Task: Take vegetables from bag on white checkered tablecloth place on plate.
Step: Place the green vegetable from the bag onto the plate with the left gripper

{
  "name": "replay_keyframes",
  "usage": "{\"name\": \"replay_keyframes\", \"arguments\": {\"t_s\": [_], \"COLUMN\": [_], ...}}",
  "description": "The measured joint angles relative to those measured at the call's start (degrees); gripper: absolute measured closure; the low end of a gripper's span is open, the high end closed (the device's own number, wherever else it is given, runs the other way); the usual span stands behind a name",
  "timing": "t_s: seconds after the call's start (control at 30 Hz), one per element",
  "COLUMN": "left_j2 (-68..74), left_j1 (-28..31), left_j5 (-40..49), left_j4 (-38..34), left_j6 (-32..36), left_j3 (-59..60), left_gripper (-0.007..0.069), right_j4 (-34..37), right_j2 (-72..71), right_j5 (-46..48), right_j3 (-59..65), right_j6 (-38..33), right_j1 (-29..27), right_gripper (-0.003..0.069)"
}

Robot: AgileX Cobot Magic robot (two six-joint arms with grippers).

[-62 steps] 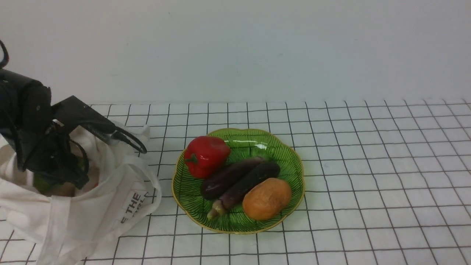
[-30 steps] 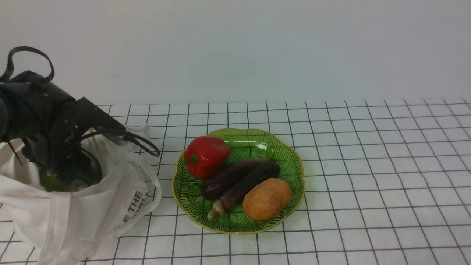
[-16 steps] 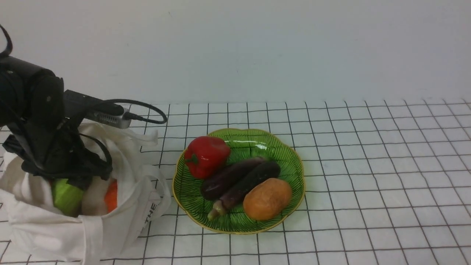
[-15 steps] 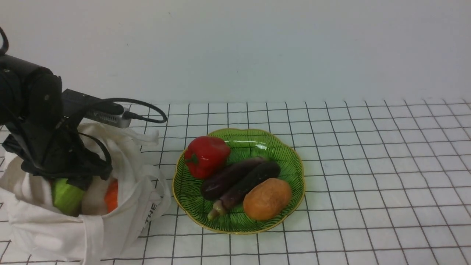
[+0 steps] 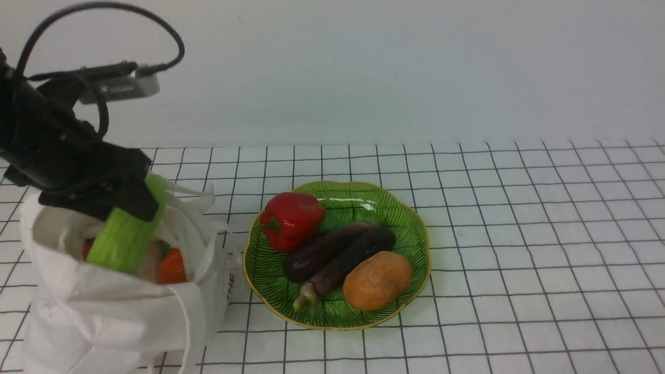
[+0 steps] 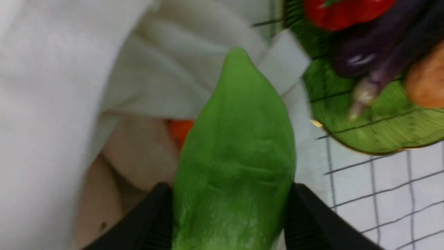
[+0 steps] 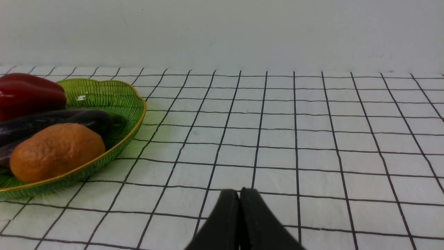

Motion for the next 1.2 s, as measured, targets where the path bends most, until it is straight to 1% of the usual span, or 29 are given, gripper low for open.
{"name": "replay_keyframes", "arguments": {"t_s": [0.03, 0.13, 0.23, 0.27, 0.3, 0.33, 0.37, 0.47, 0.57, 0.6, 0.63, 0.67, 0.7, 0.83, 0.9, 1.03, 1.2], "left_j2": [-0.38, -1.62, -2.97, -3.69, -3.82, -4.77, -5.16, -5.79, -5.57, -5.07, -5.07, -3.85, -3.85, 0.87, 4.05, 10.15, 15.77], "left_j1": [0.0, 0.0, 0.02, -0.03, -0.1, -0.75, -1.38, -5.43, -10.13, -12.64, -12.99, -15.93, -16.22, -21.19, -22.66, -23.97, -24.18], "left_j5": [0.29, 0.35, -2.25, -3.3, -3.71, -5.48, -6.16, -9.23, -12.25, -14.87, -15.24, -18.68, -19.09, -27.0, -29.53, -33.15, -36.0], "left_j4": [-1.06, -0.94, -2.35, -4.53, -4.96, -8.94, -11.25, -20.33, -25.69, -28.39, -28.68, -30.53, -30.66, -31.42, -31.56, -31.55, -31.37], "left_j6": [1.13, 2.09, 2.51, 2.98, 3.1, 4.95, 6.27, 12.41, 17.11, 19.36, 19.66, 22.58, 22.94, 30.05, 31.78, 32.64, 32.9], "left_j3": [-0.47, -0.73, -0.73, -0.73, -0.73, -0.73, -0.73, -0.73, -0.73, -0.73, -0.73, -0.73, -0.73, -0.73, -0.73, -0.73, -0.73], "left_gripper": [0.0258, 0.0258, 0.0258, 0.0258, 0.0258, 0.0258, 0.0258, 0.0258, 0.0258, 0.0258, 0.0258, 0.0258, 0.0258, 0.0258, 0.0258, 0.0258, 0.0258], "right_j4": [0.0, -0.05, -0.05, -0.05, -0.05, -0.05, -0.05, -0.05, -0.05, -0.05, -0.05, -0.05, -0.05, -0.05, -0.05, -0.05, -0.05], "right_j2": [0.0, 0.0, 0.0, 0.0, 0.0, 0.0, 0.0, 0.0, 0.0, 0.0, 0.0, 0.0, 0.0, 0.0, 0.0, 0.0, 0.0], "right_j5": [0.0, 0.0, 0.0, 0.0, 0.0, 0.0, 0.0, 0.0, 0.0, 0.0, 0.0, 0.0, 0.0, 0.0, 0.0, 0.0, 0.0], "right_j3": [0.0, 0.0, 0.0, 0.0, 0.0, 0.0, 0.0, 0.0, 0.0, 0.0, 0.0, 0.0, 0.0, 0.0, 0.0, 0.0, 0.0], "right_j6": [0.0, 0.0, 0.0, 0.0, 0.0, 0.0, 0.0, 0.0, 0.0, 0.0, 0.0, 0.0, 0.0, 0.0, 0.0, 0.0, 0.0], "right_j1": [0.0, 0.0, 0.0, 0.0, 0.0, 0.0, 0.0, 0.0, 0.0, 0.0, 0.0, 0.0, 0.0, 0.0, 0.0, 0.0, 0.0], "right_gripper": [0.0673, 0.0673, 0.0673, 0.0673, 0.0673, 0.0673, 0.0673, 0.0673, 0.0673, 0.0673, 0.0673, 0.0673, 0.0673, 0.0673, 0.0673, 0.0673, 0.0673]}}
